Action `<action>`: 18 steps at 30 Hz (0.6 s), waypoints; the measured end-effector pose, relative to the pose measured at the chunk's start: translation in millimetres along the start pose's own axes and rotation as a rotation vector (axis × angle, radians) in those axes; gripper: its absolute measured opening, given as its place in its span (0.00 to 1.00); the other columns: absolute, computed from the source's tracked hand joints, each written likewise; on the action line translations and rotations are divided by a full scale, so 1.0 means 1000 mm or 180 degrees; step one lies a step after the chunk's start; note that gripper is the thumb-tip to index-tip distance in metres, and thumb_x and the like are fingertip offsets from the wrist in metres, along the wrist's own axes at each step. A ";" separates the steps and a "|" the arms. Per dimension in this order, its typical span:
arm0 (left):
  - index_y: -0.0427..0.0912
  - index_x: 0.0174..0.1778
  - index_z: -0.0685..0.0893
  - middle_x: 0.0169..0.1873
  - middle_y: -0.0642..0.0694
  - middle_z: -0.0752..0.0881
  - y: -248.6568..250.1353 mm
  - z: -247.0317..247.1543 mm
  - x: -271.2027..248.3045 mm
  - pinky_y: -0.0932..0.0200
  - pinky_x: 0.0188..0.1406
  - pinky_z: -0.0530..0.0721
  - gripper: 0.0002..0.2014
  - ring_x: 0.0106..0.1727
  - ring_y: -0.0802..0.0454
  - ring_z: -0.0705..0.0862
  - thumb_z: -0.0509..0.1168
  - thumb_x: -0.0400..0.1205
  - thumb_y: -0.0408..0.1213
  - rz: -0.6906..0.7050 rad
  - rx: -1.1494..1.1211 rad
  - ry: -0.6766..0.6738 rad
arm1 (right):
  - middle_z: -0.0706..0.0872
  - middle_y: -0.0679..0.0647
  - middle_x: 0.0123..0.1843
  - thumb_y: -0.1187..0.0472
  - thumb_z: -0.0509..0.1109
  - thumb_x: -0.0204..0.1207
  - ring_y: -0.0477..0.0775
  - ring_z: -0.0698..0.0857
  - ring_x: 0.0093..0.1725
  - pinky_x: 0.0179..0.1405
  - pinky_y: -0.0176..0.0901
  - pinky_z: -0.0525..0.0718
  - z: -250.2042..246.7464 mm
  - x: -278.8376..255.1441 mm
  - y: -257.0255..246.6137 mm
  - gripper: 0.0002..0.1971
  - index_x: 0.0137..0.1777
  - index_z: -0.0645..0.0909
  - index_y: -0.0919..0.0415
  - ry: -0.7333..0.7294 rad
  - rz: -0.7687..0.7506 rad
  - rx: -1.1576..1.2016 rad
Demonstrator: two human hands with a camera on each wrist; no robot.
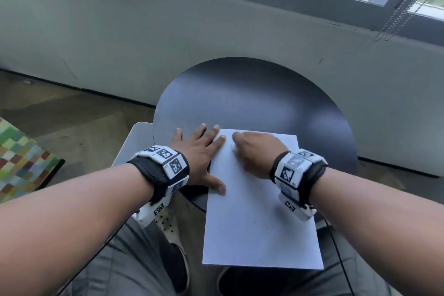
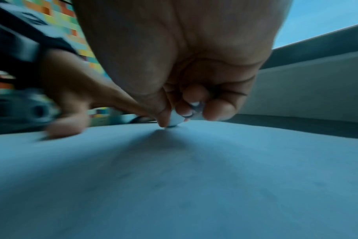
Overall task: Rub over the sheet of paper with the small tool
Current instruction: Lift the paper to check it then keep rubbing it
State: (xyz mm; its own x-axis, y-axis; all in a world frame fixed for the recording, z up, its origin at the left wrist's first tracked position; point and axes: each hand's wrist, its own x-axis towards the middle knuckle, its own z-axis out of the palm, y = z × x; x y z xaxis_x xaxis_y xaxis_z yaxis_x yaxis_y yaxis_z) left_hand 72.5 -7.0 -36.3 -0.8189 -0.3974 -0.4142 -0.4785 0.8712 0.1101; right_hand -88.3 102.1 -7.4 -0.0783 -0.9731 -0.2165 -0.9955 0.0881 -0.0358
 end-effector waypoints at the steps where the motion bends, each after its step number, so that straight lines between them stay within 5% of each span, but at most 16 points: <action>1: 0.57 0.84 0.36 0.85 0.55 0.32 -0.001 0.000 0.000 0.21 0.76 0.47 0.66 0.86 0.48 0.34 0.53 0.55 0.88 0.0009 -0.0004 -0.0004 | 0.82 0.57 0.53 0.56 0.59 0.82 0.63 0.83 0.52 0.42 0.52 0.77 0.002 -0.006 -0.010 0.06 0.55 0.68 0.54 -0.0121 -0.0267 0.0031; 4: 0.56 0.84 0.35 0.84 0.55 0.32 -0.001 0.000 -0.001 0.21 0.76 0.46 0.66 0.85 0.48 0.33 0.51 0.56 0.88 0.0034 -0.0008 -0.0033 | 0.79 0.54 0.50 0.57 0.63 0.81 0.60 0.81 0.48 0.38 0.51 0.75 0.007 -0.021 -0.019 0.07 0.56 0.71 0.55 -0.0462 -0.0911 -0.0049; 9: 0.55 0.84 0.35 0.85 0.54 0.33 0.002 -0.001 -0.001 0.20 0.76 0.48 0.66 0.86 0.47 0.34 0.53 0.56 0.88 -0.0008 0.0024 -0.0030 | 0.84 0.59 0.52 0.51 0.55 0.86 0.65 0.81 0.48 0.39 0.49 0.72 -0.002 0.002 0.021 0.10 0.47 0.65 0.56 -0.0055 0.0366 -0.0088; 15: 0.62 0.82 0.33 0.84 0.52 0.30 0.003 -0.005 0.000 0.16 0.73 0.50 0.62 0.85 0.44 0.34 0.54 0.58 0.87 0.0024 0.0114 -0.0183 | 0.80 0.57 0.55 0.60 0.63 0.80 0.63 0.81 0.53 0.42 0.53 0.78 0.003 -0.025 -0.020 0.09 0.59 0.72 0.57 -0.0392 -0.0765 0.0073; 18: 0.63 0.82 0.33 0.84 0.52 0.31 0.006 -0.006 0.001 0.15 0.71 0.52 0.63 0.86 0.43 0.35 0.54 0.57 0.87 -0.0010 0.0159 -0.0221 | 0.83 0.59 0.58 0.52 0.55 0.85 0.65 0.83 0.57 0.44 0.50 0.75 -0.002 0.001 0.014 0.07 0.53 0.68 0.55 -0.0275 0.0290 0.0059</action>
State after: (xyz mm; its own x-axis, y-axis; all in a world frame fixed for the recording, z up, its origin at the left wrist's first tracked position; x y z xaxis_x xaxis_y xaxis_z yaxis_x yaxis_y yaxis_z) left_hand 67.4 -3.8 -30.8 -0.7926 -0.3807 -0.4763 -0.4632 0.8839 0.0642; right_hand -102.4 102.3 -5.6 -0.1625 -0.9390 -0.3030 -0.9832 0.1798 -0.0299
